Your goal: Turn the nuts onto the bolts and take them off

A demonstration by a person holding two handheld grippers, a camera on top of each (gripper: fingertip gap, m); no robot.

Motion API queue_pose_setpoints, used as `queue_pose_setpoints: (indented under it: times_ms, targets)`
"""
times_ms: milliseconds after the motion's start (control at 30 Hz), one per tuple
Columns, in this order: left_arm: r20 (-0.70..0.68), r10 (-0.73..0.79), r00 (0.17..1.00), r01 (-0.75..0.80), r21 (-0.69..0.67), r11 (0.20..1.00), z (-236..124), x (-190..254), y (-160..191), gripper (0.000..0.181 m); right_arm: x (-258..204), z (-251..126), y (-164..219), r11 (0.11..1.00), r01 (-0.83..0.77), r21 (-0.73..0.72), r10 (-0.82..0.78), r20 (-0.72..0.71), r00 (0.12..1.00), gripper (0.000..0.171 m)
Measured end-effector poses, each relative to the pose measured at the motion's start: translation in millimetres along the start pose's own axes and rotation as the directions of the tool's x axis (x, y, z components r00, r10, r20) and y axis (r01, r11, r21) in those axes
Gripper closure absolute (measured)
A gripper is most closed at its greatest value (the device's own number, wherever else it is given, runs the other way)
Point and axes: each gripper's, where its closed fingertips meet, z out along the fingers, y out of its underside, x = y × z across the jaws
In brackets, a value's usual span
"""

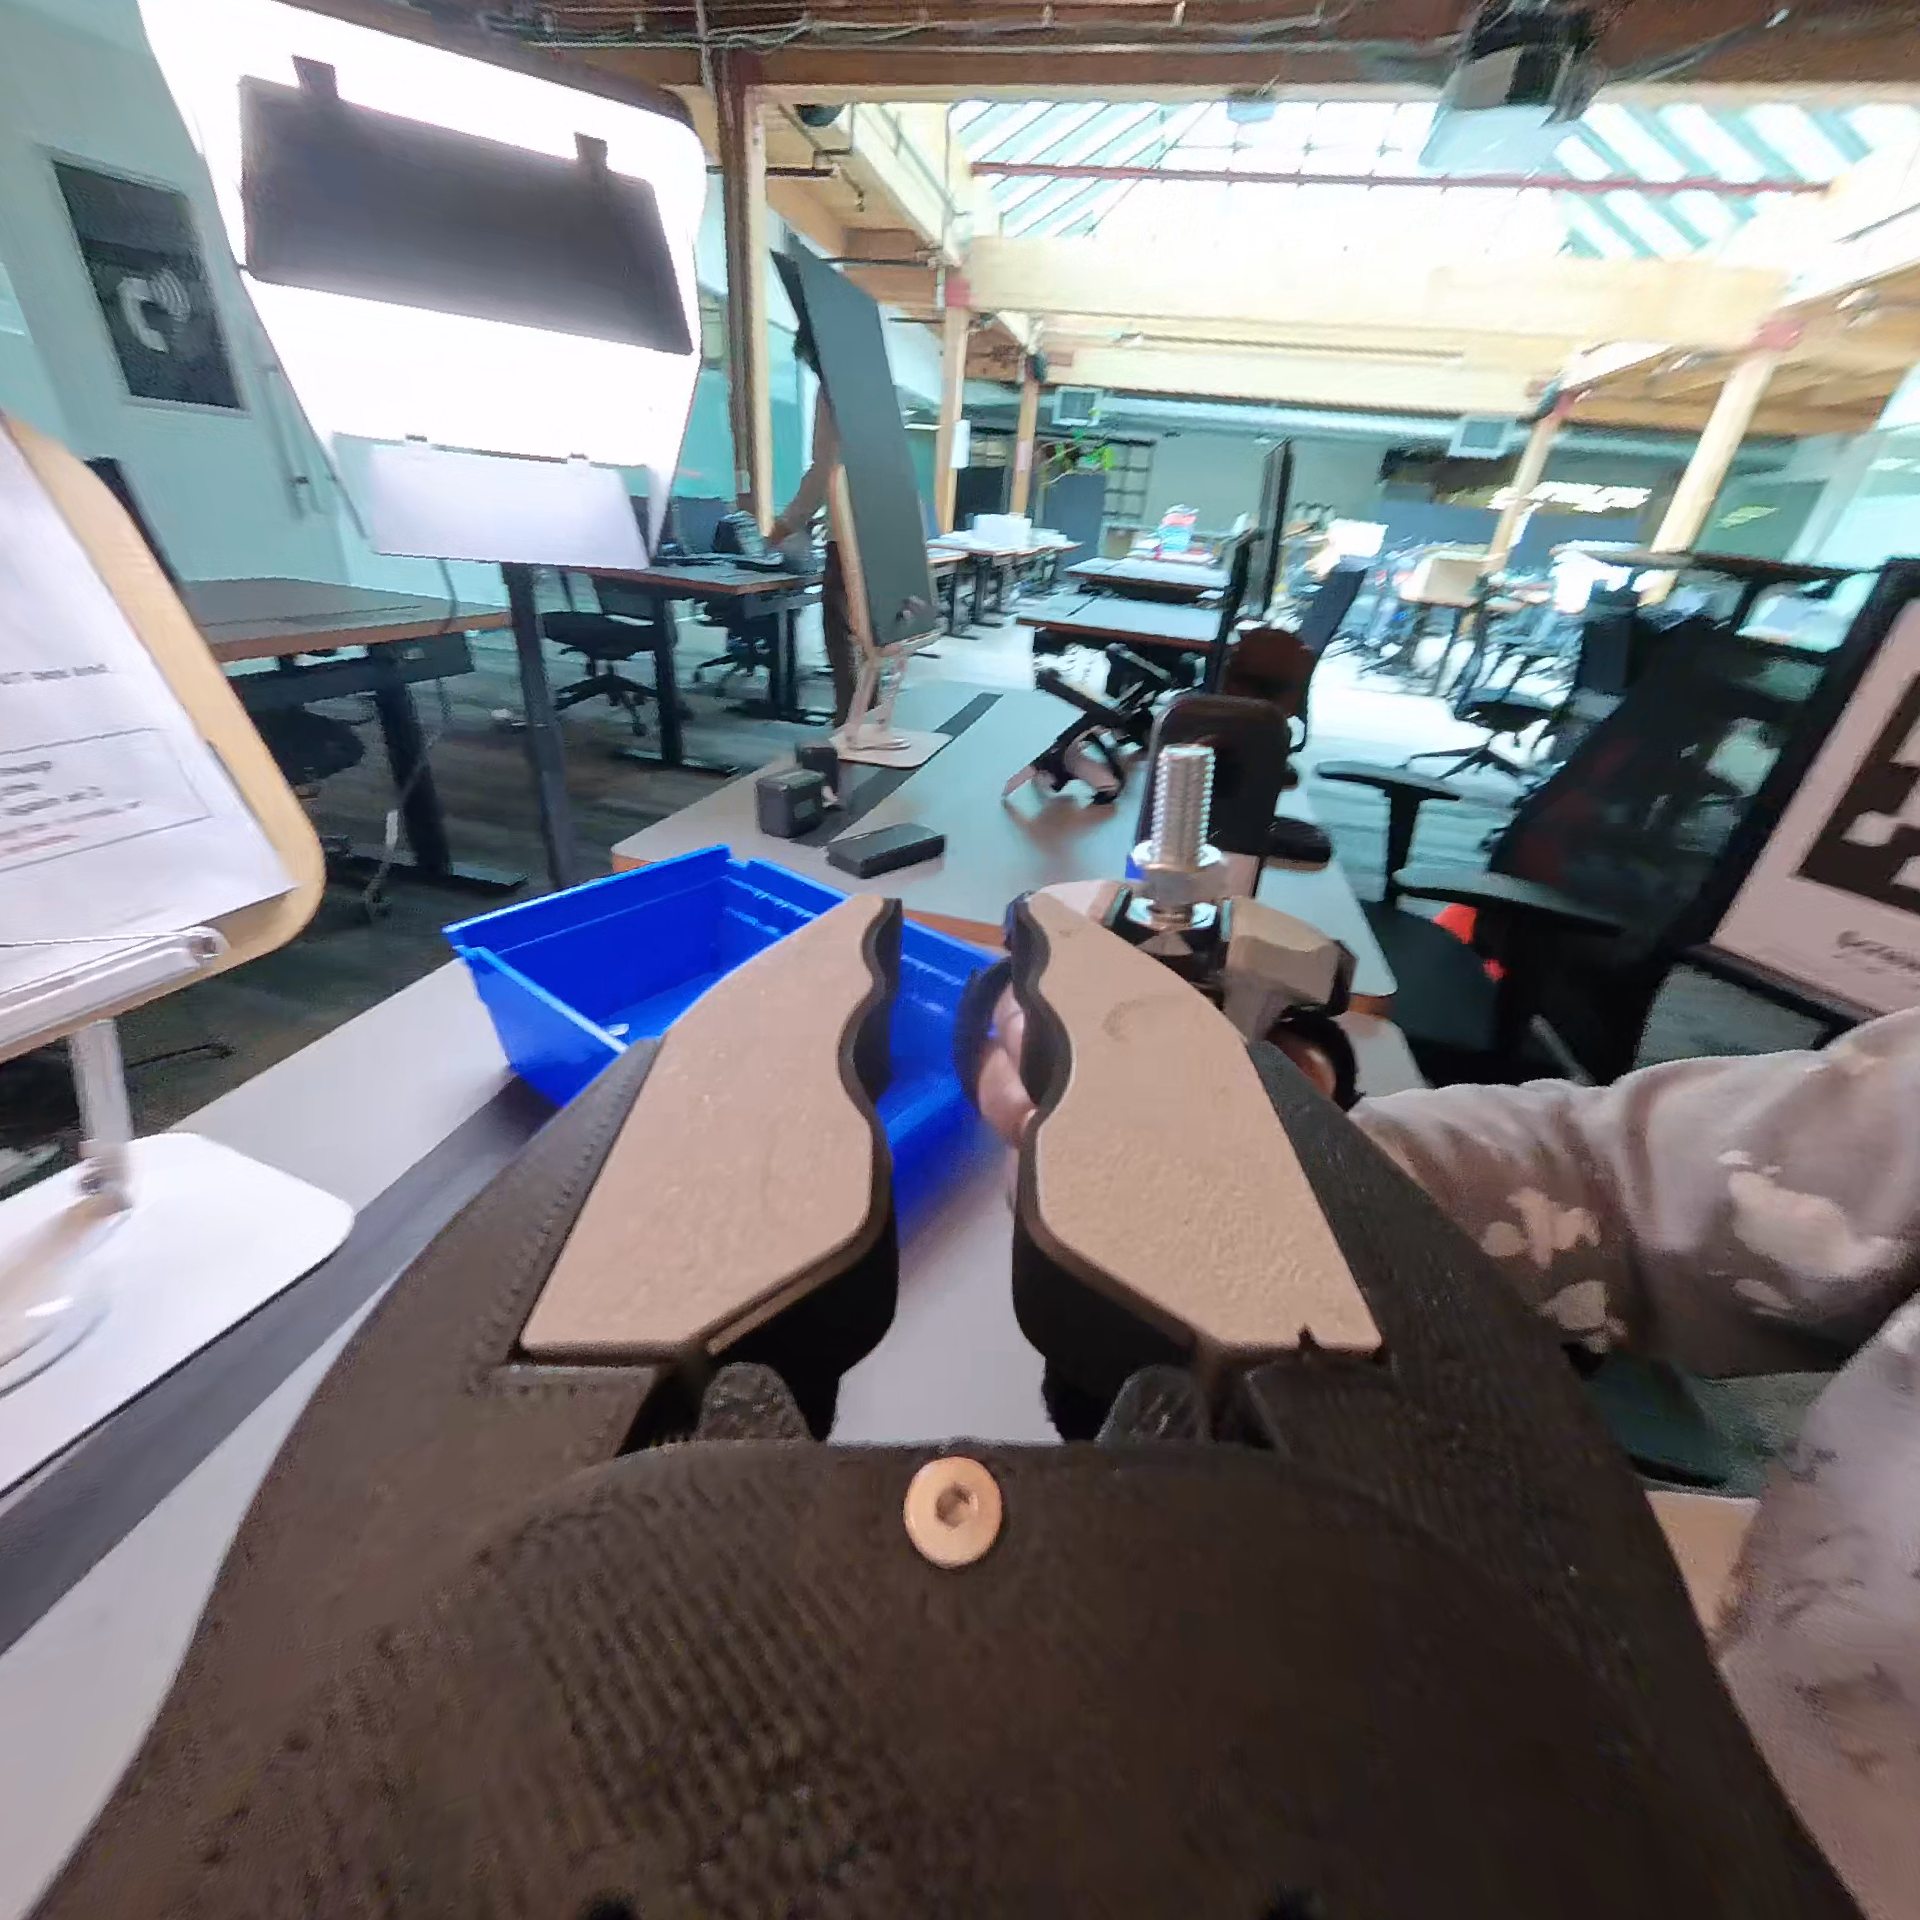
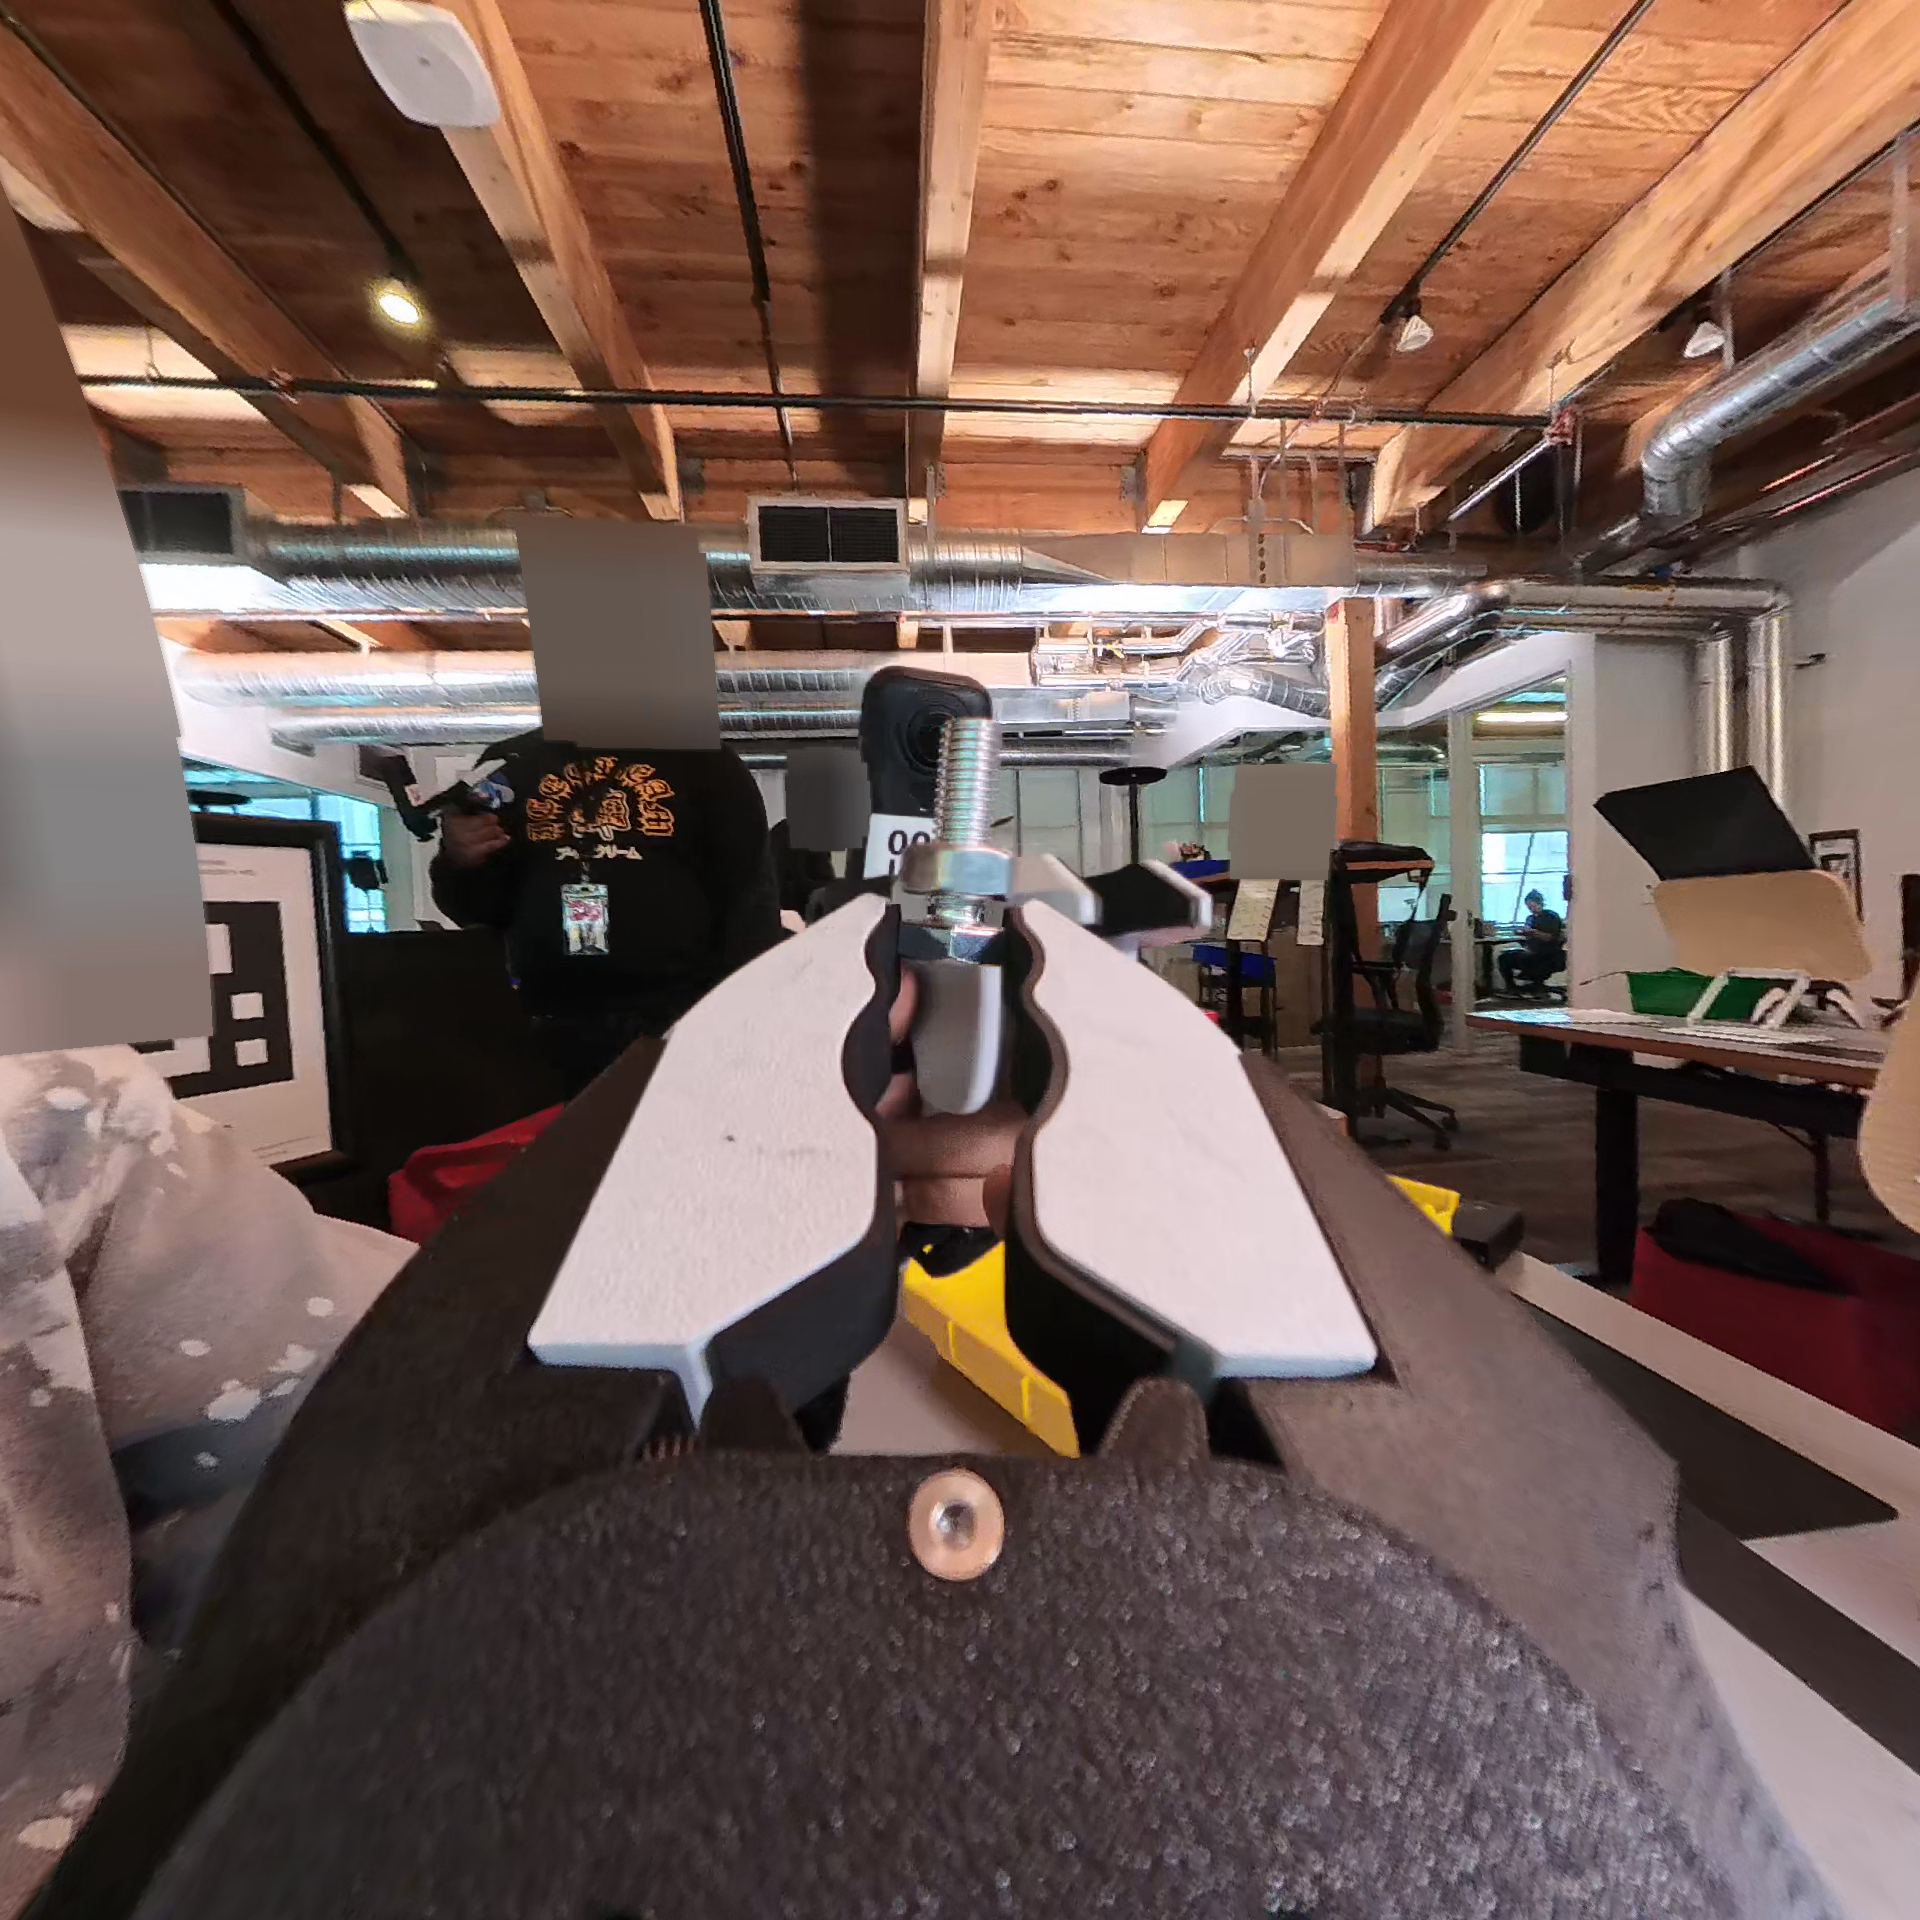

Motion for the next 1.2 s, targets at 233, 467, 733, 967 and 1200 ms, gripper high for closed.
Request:
queue_pose_setpoints:
  times_ms: [233, 467, 733, 967, 1200]
  targets:
    - [-0.142, -0.007, 0.990, 0.011, 0.030, 0.999, 5, 30, -7, 0.147, 6, 0, 7, 1.000, -0.014, -0.019, 0.014, -0.033, 0.999, 0.153]
    - [-0.013, 0.003, 1.000, -0.003, 0.012, 1.000, -3, 3, -4, 0.161, -2, 0, 0, 1.000, -0.005, 0.004, 0.005, 0.010, 1.000, 0.153]
    - [-0.130, 0.000, 0.991, -0.001, -0.007, 1.000, 6, 28, -1, 0.150, 7, -1, 6, 1.000, -0.008, -0.029, 0.007, -0.042, 0.999, 0.153]
    - [-0.003, 0.016, 1.000, -0.016, -0.010, 1.000, -6, -1, -2, 0.161, 1, -2, -3, 1.000, -0.009, 0.004, 0.009, -0.002, 1.000, 0.153]
    - [-0.065, 0.041, 0.997, -0.043, -0.029, 0.999, 3, 16, 2, 0.155, 7, -1, 6, 0.999, -0.009, -0.039, 0.008, -0.034, 0.999, 0.153]
